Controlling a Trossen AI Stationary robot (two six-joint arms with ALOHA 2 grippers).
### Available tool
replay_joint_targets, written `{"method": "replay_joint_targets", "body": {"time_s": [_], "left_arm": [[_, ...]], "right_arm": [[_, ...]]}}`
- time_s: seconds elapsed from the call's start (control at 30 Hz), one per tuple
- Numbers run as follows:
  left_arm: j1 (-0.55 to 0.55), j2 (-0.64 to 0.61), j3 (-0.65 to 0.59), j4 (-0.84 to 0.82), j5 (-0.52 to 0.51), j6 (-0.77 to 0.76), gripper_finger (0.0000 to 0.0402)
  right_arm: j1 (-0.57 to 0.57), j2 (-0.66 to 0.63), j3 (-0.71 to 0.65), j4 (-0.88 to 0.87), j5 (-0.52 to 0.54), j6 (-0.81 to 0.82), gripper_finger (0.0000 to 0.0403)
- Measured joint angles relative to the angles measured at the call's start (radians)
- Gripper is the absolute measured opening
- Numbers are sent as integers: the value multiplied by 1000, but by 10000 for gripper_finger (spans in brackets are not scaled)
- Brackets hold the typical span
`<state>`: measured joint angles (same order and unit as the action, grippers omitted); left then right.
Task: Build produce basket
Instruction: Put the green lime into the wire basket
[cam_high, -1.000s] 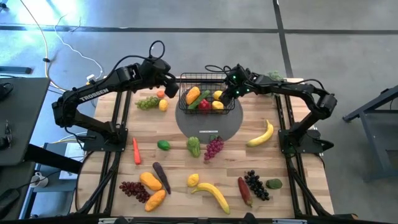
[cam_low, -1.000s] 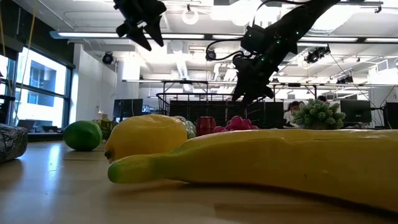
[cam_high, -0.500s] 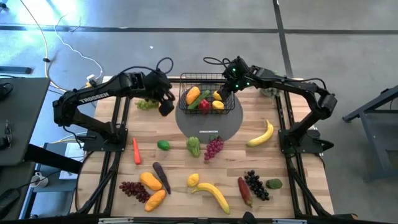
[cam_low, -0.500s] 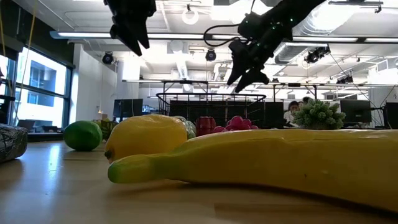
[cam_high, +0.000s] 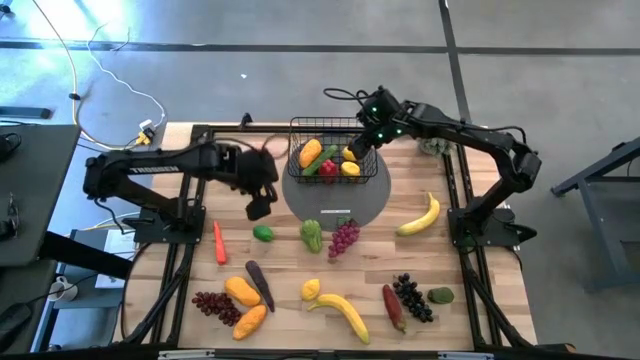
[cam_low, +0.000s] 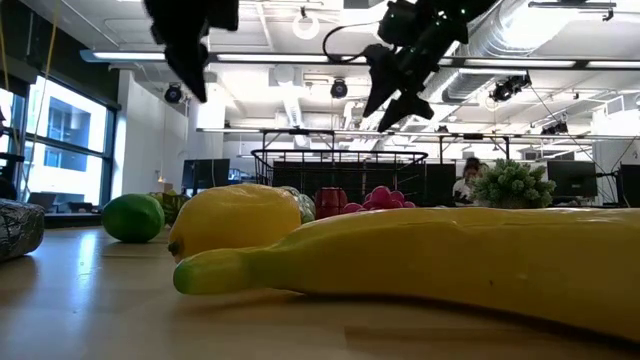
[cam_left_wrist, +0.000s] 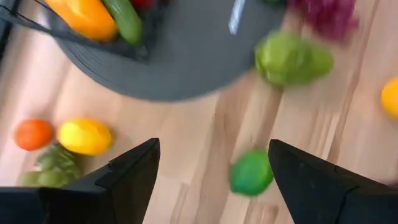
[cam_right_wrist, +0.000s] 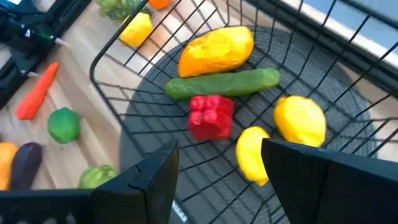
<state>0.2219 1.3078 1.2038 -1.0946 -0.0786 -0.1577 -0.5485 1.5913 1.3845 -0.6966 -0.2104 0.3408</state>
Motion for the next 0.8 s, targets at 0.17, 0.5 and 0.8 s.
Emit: {"method": "replay_joint_targets", "body": {"time_s": [0.17,0.5,0.8], "left_arm": [[-57,-6,-89,44,35,59,291],[-132,-6,-210,114,108,125,291],[-175,36,-261,168,109,125,291]], "right_arm": [[35,0,22,-3,12,18,208],[96,0,26,-40,68,29,208],[134,0,26,-98,128,29,208]]}}
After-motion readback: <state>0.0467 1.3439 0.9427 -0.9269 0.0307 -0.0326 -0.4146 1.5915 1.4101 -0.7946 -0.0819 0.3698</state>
